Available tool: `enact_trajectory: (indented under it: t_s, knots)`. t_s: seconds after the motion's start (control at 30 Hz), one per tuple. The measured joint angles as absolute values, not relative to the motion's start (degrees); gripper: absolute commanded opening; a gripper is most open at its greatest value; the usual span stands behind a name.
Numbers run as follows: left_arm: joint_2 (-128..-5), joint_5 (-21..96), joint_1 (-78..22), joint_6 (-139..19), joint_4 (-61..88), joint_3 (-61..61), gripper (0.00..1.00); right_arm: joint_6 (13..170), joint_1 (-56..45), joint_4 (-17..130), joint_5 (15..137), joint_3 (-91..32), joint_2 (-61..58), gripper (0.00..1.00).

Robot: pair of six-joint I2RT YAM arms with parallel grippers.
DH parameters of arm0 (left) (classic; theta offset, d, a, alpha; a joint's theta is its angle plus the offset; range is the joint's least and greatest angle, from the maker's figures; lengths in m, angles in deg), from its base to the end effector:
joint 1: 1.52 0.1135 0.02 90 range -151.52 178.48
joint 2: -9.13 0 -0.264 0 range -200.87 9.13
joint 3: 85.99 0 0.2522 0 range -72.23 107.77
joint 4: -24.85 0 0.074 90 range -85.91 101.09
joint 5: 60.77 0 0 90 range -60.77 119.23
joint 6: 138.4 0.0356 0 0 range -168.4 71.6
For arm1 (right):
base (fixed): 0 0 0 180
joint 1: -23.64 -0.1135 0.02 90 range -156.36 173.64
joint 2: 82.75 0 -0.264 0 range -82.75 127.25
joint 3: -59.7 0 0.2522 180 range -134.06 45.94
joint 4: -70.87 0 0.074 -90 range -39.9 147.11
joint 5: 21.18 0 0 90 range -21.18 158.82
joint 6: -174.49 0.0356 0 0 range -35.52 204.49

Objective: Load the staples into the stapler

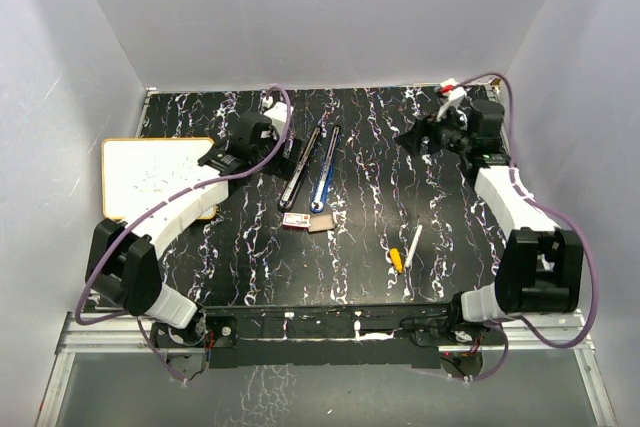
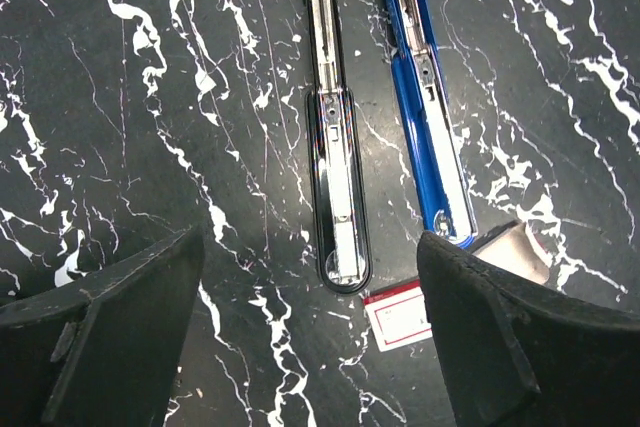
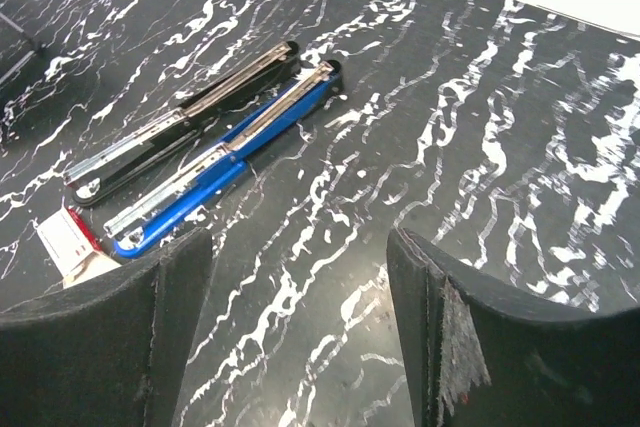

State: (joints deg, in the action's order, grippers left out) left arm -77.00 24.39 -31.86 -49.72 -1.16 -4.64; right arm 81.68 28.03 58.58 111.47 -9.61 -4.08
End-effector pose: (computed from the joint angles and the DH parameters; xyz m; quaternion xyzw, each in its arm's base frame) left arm 0.3015 -0.1730 0.2998 0.1975 0.8462 -0.0993 0.4849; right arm 0.3110 0.0003 0.2944 -0.1936 0.7734 0.2674 0.5411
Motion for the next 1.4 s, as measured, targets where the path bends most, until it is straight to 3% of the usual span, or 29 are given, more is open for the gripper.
enact_trajectory:
  t_s: [0.17,0.33,0.8,1.1,1.4]
  knots:
    - [-75.2,26.4,-30.1,-47.0,-1.2,-7.7,0.94,79.3,19.8,57.5,107.3,-14.0,2.7,0.98]
    - [-75.5,28.5,-27.7,-44.9,-1.1,-11.0,0.97,77.7,15.8,56.8,105.6,-17.7,7.3,0.99]
    - [-80.8,34.3,-26.5,-41.6,2.1,-12.4,0.96,86.1,17.6,58.9,101.6,-20.5,10.2,0.99]
    - [-93.2,40.9,-26.5,-42.5,3.0,-7.8,0.79,83.8,19.4,57.5,109.7,-19.2,10.2,0.99]
    - [-95.8,40.7,-27.8,-43.6,3.6,-4.2,0.45,82.4,17.1,55.9,113.2,-20.6,13.4,0.99]
